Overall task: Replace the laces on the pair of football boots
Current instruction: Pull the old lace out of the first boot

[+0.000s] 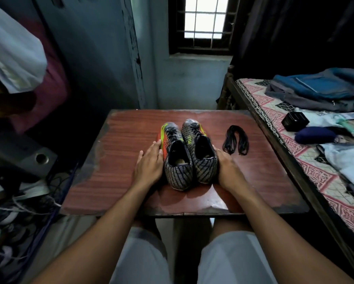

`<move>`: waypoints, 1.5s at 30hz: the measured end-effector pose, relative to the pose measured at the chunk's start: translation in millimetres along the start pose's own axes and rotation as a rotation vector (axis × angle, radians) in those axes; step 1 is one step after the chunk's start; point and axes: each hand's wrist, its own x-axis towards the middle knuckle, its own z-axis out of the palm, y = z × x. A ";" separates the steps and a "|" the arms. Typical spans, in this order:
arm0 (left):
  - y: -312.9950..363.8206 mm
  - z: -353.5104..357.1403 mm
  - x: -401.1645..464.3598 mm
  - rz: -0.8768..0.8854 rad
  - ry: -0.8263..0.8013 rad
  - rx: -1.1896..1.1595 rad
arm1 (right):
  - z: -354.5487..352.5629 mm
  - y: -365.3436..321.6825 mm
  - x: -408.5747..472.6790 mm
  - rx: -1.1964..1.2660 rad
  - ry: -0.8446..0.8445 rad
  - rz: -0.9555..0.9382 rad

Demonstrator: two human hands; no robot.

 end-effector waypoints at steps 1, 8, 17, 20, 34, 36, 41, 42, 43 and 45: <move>2.8 1.2 -5.2 -0.002 -0.005 0.015 | -2.7 0.6 -3.8 -0.001 -0.008 0.002; 8.9 -2.2 -37.6 -0.031 -0.020 0.059 | -10.7 2.4 -33.3 -0.001 -0.041 -0.048; 36.1 -49.3 -26.2 0.313 -0.022 -0.267 | -53.0 -91.8 -88.0 0.256 0.495 -0.024; 68.8 -68.4 -0.1 0.743 -0.356 0.059 | -32.7 -158.1 -119.3 -0.046 0.350 -0.190; 111.2 -64.6 34.0 0.343 -0.560 0.875 | -59.9 -58.8 -44.0 -0.377 -0.014 -0.454; 112.4 -79.7 32.7 0.125 -0.591 0.736 | -66.3 -56.4 -26.8 -0.444 -0.013 -0.355; 100.4 -76.8 5.7 0.000 -0.490 0.628 | -43.6 -68.9 -3.6 -0.321 0.072 -0.186; 94.3 -70.7 0.1 -0.032 -0.422 0.572 | -38.3 -73.4 -2.0 -0.243 0.061 -0.165; 89.1 -64.9 -5.1 -0.078 -0.356 0.509 | -34.9 -76.2 0.5 -0.189 0.045 -0.164; 76.6 -51.8 -13.6 -0.190 -0.259 0.376 | -32.4 -78.5 4.1 -0.141 0.000 -0.169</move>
